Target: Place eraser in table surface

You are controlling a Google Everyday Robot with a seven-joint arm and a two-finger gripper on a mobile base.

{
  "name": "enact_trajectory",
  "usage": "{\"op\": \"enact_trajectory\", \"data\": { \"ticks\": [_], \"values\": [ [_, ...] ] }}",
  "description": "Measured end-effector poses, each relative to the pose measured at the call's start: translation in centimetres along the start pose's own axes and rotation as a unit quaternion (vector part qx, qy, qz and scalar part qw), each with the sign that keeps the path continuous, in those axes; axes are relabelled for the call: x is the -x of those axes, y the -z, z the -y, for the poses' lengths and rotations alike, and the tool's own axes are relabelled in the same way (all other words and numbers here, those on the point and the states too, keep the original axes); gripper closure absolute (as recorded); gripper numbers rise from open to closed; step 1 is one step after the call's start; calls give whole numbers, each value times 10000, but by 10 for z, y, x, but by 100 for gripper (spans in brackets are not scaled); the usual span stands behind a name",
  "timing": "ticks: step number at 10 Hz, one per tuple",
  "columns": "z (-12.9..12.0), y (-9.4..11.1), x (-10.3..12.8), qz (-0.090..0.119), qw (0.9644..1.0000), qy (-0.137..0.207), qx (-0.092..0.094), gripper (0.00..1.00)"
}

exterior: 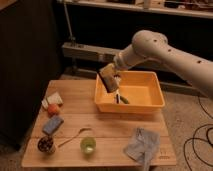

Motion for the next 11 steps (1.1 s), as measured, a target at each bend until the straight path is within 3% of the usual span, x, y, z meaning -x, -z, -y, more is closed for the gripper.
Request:
{"op": "enact_trajectory", "data": {
  "ticks": [4, 11],
  "values": [
    [-14, -20, 47, 35, 9976, 485, 489, 100],
    [-12, -19, 47, 38, 9973, 517, 517, 100]
  ]
}}
